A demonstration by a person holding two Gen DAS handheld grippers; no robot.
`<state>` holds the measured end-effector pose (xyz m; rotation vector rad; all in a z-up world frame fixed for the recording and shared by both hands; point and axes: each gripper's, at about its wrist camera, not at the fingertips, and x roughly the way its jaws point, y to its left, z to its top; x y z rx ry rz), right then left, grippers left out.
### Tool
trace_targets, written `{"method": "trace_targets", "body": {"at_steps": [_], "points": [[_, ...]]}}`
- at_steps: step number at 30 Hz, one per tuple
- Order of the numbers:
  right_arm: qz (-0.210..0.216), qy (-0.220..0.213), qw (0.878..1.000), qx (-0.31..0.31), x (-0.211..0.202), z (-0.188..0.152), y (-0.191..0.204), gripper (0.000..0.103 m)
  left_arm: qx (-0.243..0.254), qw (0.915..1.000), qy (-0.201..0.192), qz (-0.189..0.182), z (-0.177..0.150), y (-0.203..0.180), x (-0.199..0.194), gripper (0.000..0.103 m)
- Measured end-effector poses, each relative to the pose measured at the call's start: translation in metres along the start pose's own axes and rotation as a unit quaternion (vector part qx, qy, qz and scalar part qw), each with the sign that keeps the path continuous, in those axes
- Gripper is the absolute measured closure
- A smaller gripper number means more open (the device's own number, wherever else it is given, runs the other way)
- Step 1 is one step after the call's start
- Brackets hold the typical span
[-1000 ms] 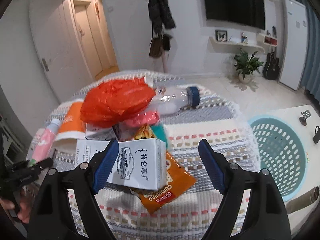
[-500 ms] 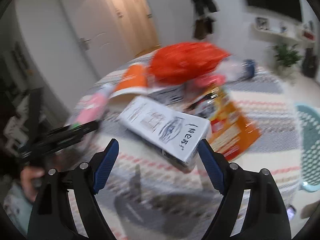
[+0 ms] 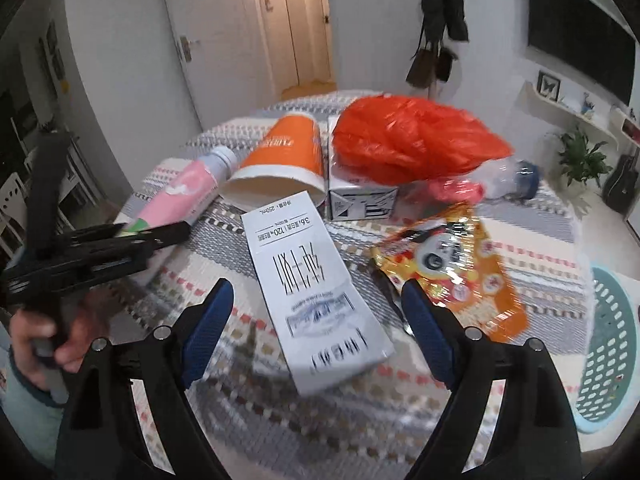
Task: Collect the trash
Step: 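Grasp the white milk carton with the right tool while the left tool holds the bottle, then carry bottle and carton over the blue basket and open both tools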
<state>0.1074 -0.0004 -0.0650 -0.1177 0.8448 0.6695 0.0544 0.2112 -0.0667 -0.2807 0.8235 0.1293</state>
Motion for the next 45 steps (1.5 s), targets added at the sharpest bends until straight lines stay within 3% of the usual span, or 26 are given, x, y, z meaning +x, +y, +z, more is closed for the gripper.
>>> {"method": "trace_targets", "body": {"at_steps": [5,8,10,13,17,23,28,31,36,38,45], "points": [[-0.009,0.032,0.999,-0.001,0.029,0.002,0.002,0.022,0.000,0.9999,-0.013,-0.001,0.004,0.005,-0.010,0.055],[-0.013,0.045,0.999,-0.010,0.042,0.002,0.006,0.033,-0.001,1.0000,-0.006,-0.003,0.001,0.005,-0.011,0.055],[-0.018,0.051,0.998,-0.017,0.046,0.001,0.009,0.047,-0.003,1.0000,0.005,-0.004,0.000,0.005,-0.009,0.055],[-0.019,0.049,0.998,-0.023,0.046,-0.005,0.014,0.051,-0.003,0.9999,0.015,-0.004,0.000,0.005,-0.007,0.055],[-0.020,0.046,0.999,-0.020,0.043,-0.010,0.015,0.051,-0.011,0.9991,0.032,-0.025,0.004,0.005,0.001,0.050],[-0.012,0.053,0.998,-0.010,0.043,-0.008,0.013,0.050,-0.007,0.9988,0.043,-0.024,0.015,0.001,0.013,0.042],[-0.013,0.054,0.998,-0.009,0.047,0.000,0.009,0.051,0.005,0.9989,0.045,-0.008,0.017,-0.005,0.018,0.056],[0.002,0.050,0.999,-0.004,0.044,0.001,0.010,0.051,0.007,0.9997,0.021,-0.005,0.013,-0.007,0.010,0.056],[0.035,0.030,0.999,0.017,0.027,0.000,0.007,0.051,-0.008,0.9982,-0.034,-0.048,0.011,-0.006,-0.021,0.056],[0.042,0.020,0.999,0.027,0.019,0.002,0.003,0.051,-0.002,0.9976,-0.050,-0.047,0.012,-0.010,-0.032,0.056],[0.031,-0.038,0.997,0.058,-0.030,0.005,-0.024,0.051,0.031,0.9916,-0.100,-0.076,0.024,-0.049,-0.063,0.056]]}}
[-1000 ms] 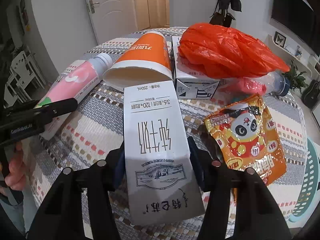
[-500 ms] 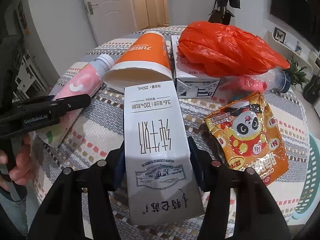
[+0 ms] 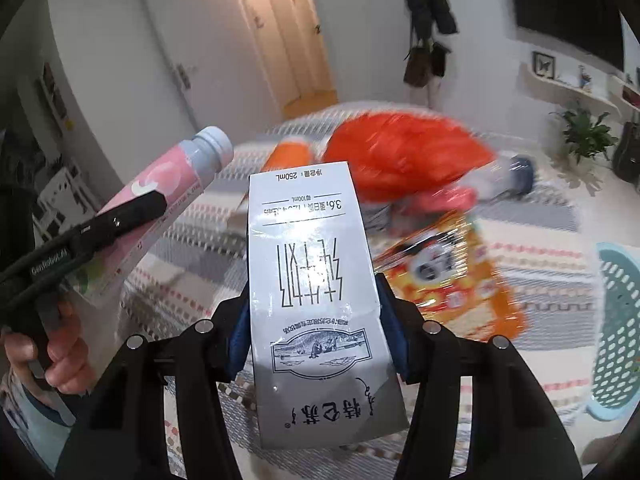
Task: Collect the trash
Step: 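Carry bottle and carton over the blue basket and open both tools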
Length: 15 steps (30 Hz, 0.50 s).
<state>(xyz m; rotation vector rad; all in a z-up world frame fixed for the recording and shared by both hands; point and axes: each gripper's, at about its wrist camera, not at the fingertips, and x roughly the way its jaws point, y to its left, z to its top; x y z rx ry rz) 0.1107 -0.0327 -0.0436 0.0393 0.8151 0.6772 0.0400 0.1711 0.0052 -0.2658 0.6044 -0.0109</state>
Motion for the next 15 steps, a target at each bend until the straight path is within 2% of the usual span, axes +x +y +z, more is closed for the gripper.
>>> {"method": "trace_targets", "body": {"at_steps": [8,15], "points": [[-0.048,-0.070,0.996,0.033,-0.062,0.009,-0.049,0.051,0.048,0.9976,-0.017,-0.048,0.018,-0.072,0.005,0.056],[-0.098,-0.110,0.985,0.091,-0.107,0.001,-0.113,0.051,0.103,0.9911,-0.010,-0.084,0.023,-0.147,0.031,0.056]]}}
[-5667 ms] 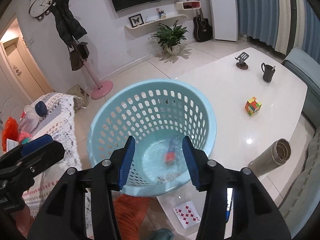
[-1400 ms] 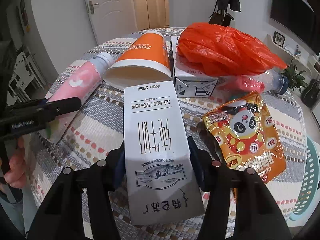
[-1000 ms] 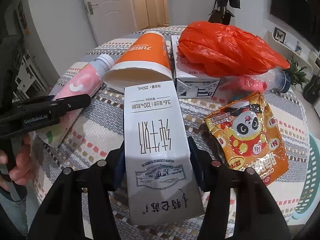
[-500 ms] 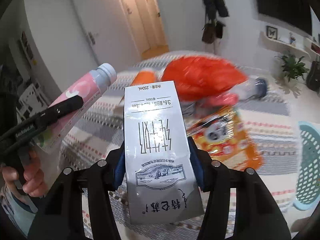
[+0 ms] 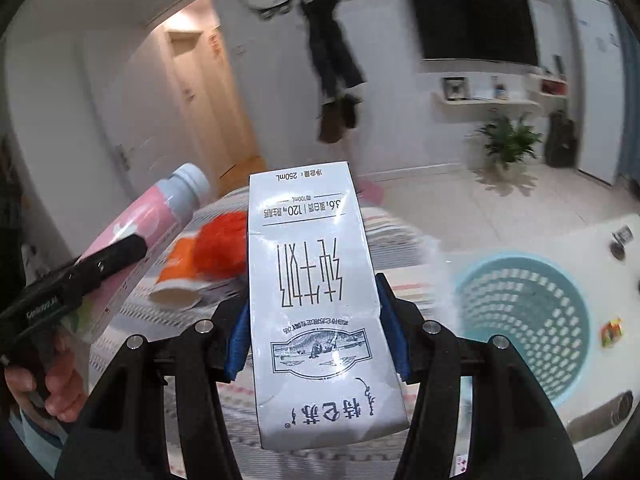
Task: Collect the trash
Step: 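Carry bottle and carton over the blue basket and open both tools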
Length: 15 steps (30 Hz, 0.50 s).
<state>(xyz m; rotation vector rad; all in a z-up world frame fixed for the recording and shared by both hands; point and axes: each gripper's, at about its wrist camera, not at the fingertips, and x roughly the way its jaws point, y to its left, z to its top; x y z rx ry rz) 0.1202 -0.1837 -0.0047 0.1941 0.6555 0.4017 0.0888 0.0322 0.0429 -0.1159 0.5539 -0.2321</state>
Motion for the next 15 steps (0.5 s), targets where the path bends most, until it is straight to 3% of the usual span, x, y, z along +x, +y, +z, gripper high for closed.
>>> {"method": "trace_targets", "body": {"at_steps": [7,15], "points": [[-0.061,-0.014,0.996,0.065,-0.014,0.006,-0.087,0.051,0.044,0.9973,0.028,-0.052,0.009,-0.062,0.050,0.056],[-0.141,0.006,0.982,0.127,-0.006,-0.011,-0.169,0.051,0.067,0.9856,0.102,-0.118,-0.001,-0.119,0.130,0.056]]}}
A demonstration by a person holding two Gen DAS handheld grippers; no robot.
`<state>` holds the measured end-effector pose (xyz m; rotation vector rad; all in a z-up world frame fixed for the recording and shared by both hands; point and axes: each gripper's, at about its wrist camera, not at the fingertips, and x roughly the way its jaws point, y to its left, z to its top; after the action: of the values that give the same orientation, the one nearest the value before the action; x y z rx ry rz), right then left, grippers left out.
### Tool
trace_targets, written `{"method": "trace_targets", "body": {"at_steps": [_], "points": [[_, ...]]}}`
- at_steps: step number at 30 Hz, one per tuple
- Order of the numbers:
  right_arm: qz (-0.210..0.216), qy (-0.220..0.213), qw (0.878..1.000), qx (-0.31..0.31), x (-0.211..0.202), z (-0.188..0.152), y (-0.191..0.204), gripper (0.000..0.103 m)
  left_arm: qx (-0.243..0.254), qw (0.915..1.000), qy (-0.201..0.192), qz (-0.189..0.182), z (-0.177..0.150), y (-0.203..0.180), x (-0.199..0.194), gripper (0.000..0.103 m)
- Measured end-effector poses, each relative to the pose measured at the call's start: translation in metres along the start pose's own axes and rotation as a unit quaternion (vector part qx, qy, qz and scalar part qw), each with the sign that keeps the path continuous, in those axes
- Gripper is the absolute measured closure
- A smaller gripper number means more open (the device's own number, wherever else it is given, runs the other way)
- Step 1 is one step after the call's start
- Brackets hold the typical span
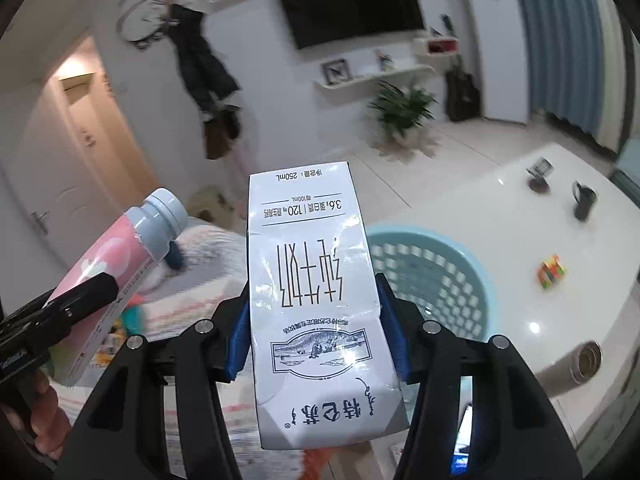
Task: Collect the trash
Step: 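Carry bottle and carton over the blue basket and open both tools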
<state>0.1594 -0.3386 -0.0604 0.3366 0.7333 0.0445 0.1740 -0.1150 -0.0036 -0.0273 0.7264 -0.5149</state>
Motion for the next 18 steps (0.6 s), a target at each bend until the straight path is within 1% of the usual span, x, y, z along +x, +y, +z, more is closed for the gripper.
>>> {"method": "trace_targets", "body": {"at_steps": [4,7,9,12,16,18], "points": [[-0.050,0.014,0.998,0.024,0.016,-0.008,-0.033,0.051,0.008,0.9994,0.032,-0.014,0.001,-0.010,0.043,0.056],[-0.059,0.034,0.996,0.053,0.033,-0.018,-0.059,0.051,-0.007,0.9978,0.060,-0.028,-0.002,-0.010,0.074,0.056],[-0.072,0.048,0.994,0.062,0.045,-0.025,-0.070,0.051,-0.012,0.9966,0.076,-0.029,-0.007,-0.009,0.090,0.056],[-0.081,0.076,0.991,0.074,0.063,-0.035,-0.082,0.051,-0.014,0.9945,0.100,-0.026,-0.017,-0.011,0.119,0.056],[-0.097,0.097,0.988,0.077,0.076,-0.042,-0.092,0.050,-0.018,0.9927,0.117,-0.024,-0.025,-0.010,0.138,0.056],[-0.100,0.100,0.987,0.081,0.080,-0.044,-0.096,0.050,-0.019,0.9927,0.117,-0.018,-0.027,-0.009,0.141,0.055]]}}
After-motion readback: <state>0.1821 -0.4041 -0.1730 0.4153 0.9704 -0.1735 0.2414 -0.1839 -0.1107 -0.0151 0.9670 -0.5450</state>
